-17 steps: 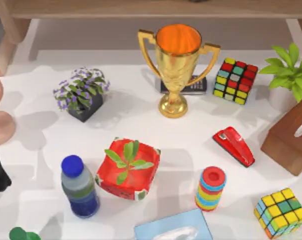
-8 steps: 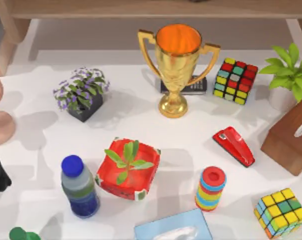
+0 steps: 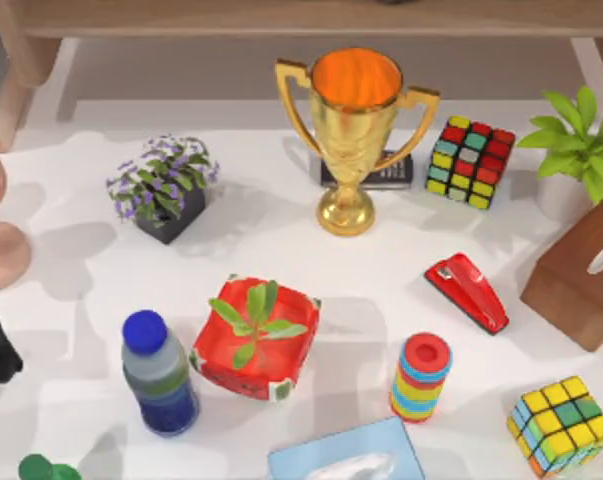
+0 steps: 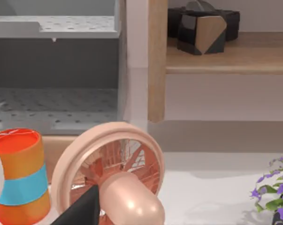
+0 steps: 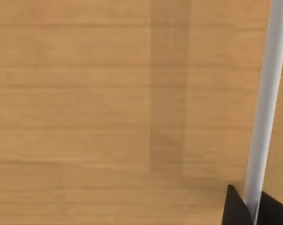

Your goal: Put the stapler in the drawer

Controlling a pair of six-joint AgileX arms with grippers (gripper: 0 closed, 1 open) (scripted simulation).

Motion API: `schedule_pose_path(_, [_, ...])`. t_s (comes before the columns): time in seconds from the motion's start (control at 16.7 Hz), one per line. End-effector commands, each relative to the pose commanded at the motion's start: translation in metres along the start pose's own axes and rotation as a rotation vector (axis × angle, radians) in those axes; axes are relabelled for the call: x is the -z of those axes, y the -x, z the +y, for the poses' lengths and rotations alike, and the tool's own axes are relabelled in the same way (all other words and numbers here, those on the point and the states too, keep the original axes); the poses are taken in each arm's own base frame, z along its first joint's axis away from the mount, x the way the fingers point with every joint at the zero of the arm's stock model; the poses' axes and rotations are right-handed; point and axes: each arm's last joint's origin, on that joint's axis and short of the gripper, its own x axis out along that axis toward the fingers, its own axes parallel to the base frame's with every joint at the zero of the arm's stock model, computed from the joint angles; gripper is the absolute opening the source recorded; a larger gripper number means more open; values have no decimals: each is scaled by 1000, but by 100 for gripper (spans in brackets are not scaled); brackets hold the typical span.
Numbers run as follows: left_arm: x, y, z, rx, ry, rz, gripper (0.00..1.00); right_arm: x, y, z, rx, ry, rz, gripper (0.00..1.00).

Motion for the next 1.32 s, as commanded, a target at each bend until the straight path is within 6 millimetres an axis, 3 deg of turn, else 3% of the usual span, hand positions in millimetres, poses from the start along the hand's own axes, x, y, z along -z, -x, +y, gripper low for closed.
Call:
schedule_pose_path(0.24, [0,0,0,0,0,0,100,4,17,-6,21,9,3,0])
schedule_pose_path(0.54, [0,0,0,0,0,0,100,-1,58,5,-15,-9,4,0])
schedule_pose_path(0.96, [0,0,0,0,0,0,100,0,66,0,2,4,1,0])
schedule_pose_path(1.32, [0,0,0,0,0,0,100,-1,119,3,-7,-7,-2,0])
